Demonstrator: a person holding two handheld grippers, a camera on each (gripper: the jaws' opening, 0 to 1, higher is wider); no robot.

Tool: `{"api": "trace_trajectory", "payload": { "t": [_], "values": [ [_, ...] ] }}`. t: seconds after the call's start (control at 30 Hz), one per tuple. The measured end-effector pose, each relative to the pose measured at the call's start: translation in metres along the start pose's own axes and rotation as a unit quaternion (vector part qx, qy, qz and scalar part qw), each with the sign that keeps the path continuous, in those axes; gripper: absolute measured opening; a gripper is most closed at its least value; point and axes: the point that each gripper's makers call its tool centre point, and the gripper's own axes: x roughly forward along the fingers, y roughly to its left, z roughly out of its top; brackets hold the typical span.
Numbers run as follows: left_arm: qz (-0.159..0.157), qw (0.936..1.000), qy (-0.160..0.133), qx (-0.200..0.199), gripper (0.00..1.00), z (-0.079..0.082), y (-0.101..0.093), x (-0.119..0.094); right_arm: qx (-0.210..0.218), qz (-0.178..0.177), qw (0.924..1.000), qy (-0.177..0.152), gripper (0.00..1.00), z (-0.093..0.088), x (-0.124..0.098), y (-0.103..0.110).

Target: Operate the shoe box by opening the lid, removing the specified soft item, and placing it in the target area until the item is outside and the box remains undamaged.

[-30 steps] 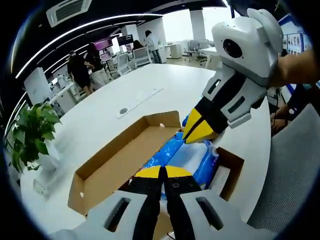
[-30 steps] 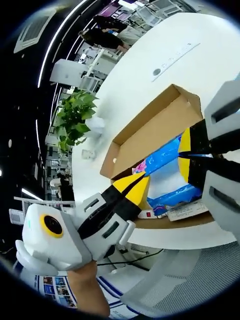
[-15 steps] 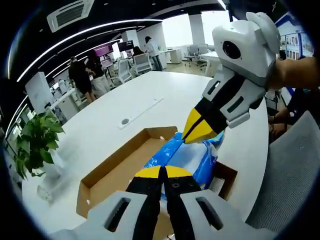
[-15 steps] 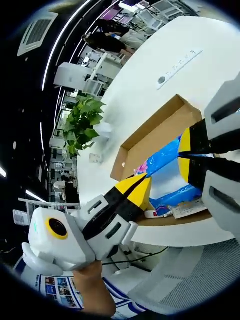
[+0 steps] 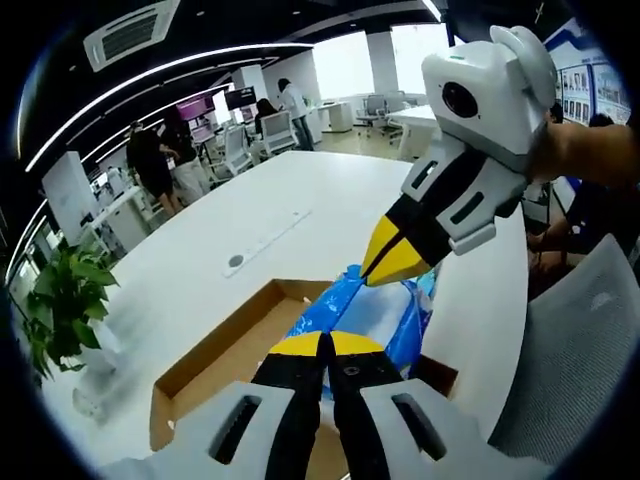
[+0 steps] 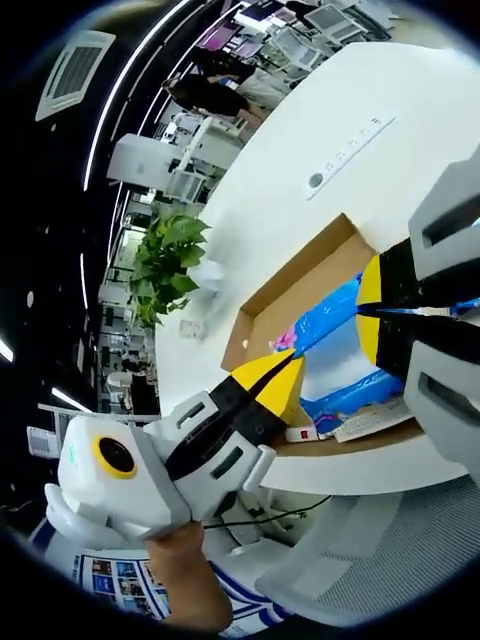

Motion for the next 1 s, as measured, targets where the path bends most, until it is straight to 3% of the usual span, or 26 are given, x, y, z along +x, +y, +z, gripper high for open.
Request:
{"api": "trace_trajectory", "payload": {
  "t": [1.0],
  "values": [
    [-0.07, 0.997, -0.022, 0.023, 0.0, 0.055, -0.064, 0.06, 0.015, -0.061, 0.9972, 0.041, 0.0, -0.064, -0.062, -0.051]
  ]
}}
